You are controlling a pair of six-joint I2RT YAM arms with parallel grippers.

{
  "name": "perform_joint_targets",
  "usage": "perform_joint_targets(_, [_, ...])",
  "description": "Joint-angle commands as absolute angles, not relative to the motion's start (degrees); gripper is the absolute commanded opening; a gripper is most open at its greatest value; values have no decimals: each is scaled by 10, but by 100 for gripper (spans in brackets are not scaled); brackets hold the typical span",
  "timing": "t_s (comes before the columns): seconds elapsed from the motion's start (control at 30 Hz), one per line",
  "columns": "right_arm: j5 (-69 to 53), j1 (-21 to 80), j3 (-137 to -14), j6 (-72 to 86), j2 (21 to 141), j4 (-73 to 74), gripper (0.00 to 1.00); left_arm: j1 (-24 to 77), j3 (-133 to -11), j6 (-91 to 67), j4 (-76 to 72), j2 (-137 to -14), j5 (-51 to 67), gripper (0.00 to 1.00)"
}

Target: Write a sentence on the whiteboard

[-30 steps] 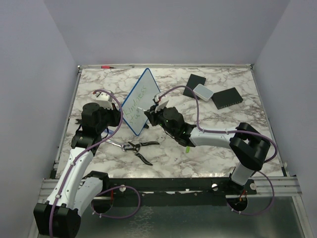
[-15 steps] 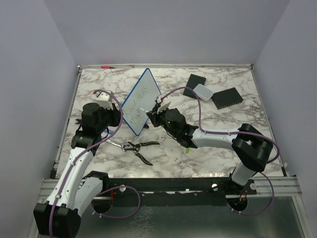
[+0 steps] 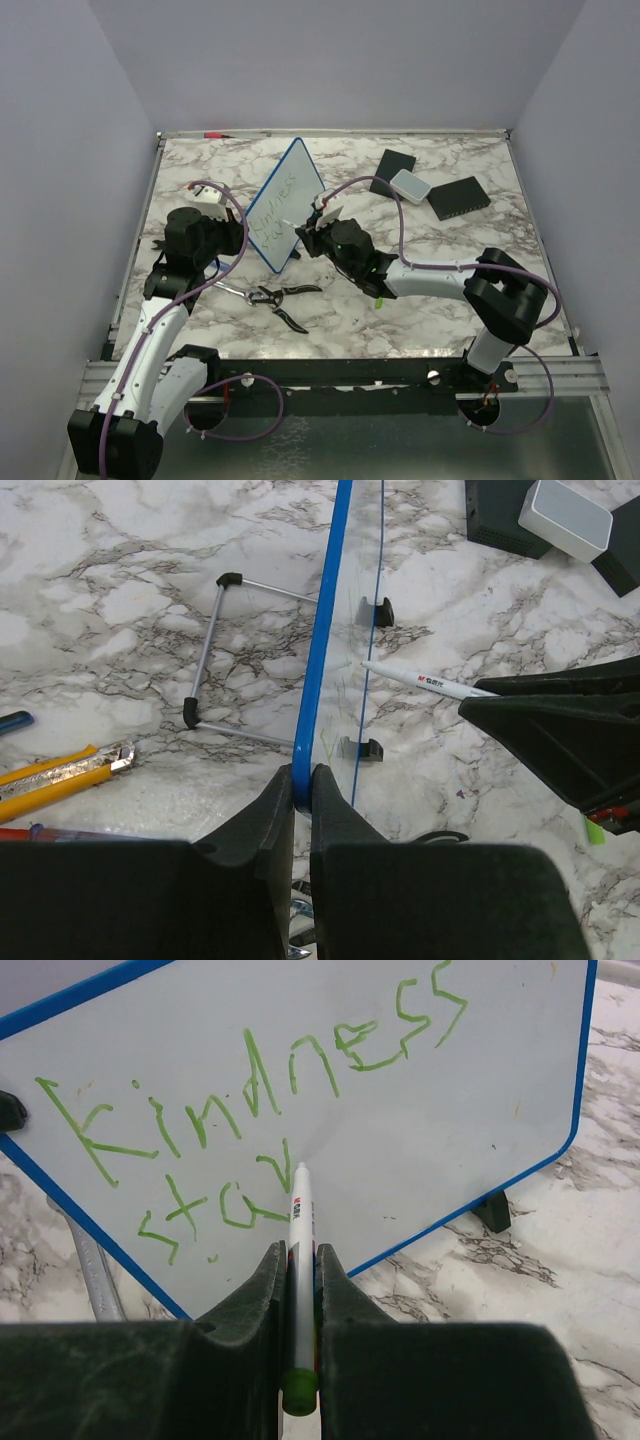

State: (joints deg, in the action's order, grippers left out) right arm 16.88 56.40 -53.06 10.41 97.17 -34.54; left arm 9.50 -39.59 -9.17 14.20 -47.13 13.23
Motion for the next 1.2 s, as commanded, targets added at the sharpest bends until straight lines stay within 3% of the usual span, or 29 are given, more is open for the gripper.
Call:
perform_joint_targets(0.0, [168, 562, -549, 100, 987, -352, 1, 98, -391, -83, 146, -467, 137, 0])
perform_joint_targets(1.17, [189, 553, -546, 90, 980, -371, 1, 98, -391, -83, 146, -467, 136, 0])
